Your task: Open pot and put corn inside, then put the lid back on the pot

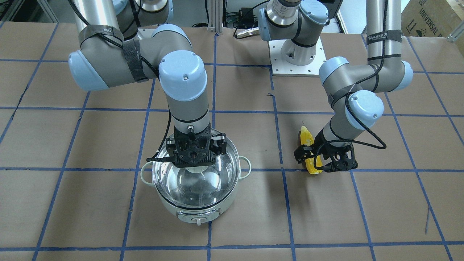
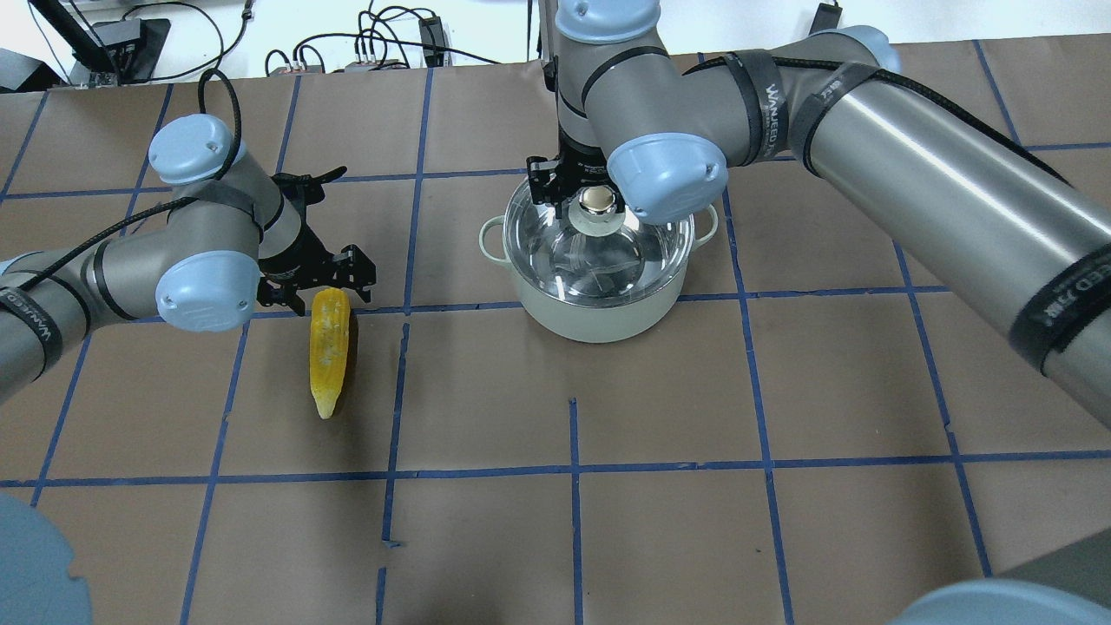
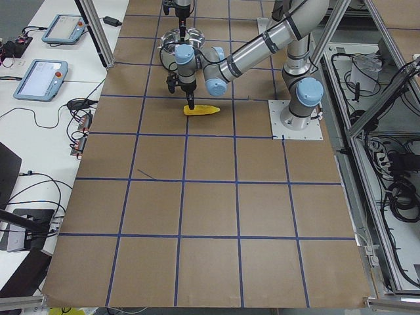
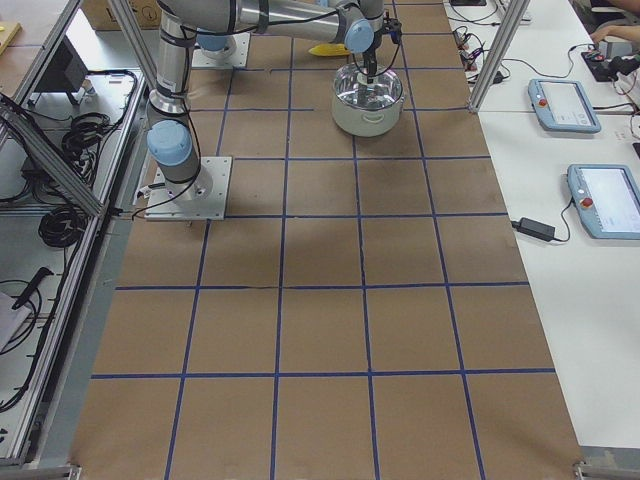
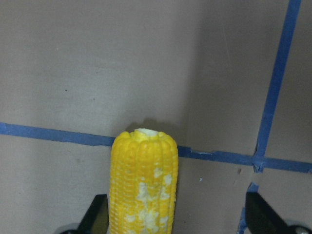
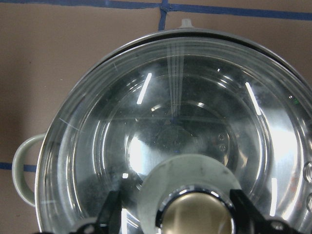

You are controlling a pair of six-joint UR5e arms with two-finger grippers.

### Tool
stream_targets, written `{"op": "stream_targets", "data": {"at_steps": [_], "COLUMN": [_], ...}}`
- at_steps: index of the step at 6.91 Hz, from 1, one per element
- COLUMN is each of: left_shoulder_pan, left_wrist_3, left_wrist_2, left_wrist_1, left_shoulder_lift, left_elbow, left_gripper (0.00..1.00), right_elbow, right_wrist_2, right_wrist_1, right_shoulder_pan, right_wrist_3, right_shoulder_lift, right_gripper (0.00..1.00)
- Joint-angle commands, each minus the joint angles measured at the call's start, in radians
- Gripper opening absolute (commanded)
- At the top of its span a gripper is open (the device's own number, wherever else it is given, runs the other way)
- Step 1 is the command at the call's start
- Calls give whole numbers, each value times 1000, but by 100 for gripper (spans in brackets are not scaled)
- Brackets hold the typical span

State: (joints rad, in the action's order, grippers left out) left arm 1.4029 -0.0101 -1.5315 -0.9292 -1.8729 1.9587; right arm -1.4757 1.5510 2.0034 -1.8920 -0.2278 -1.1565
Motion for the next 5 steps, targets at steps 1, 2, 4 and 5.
{"op": "stream_targets", "data": {"at_steps": [1, 2, 4, 5], "left_shoulder_pan": [-1, -2, -4, -21], "left_wrist_3": [-1, -1, -2, -4], "left_wrist_2": [-1, -1, -1, 2], "left_wrist_1": [29, 29, 29, 29], "left_shoulder_lift": [3, 3, 6, 6], "left_elbow": [32, 34, 32, 34], "left_gripper": [100, 100, 100, 100], "right_elbow": [2, 11, 23, 23], "right_wrist_2": [0, 1, 1, 0], "right_wrist_1": [0, -3, -21, -23], "right_shoulder_pan": [5, 5, 5, 5], "right_wrist_3": [45, 48, 47, 48], "right_shoulder_lift": [3, 4, 14, 14], "right_gripper": [74, 61, 33, 30]}}
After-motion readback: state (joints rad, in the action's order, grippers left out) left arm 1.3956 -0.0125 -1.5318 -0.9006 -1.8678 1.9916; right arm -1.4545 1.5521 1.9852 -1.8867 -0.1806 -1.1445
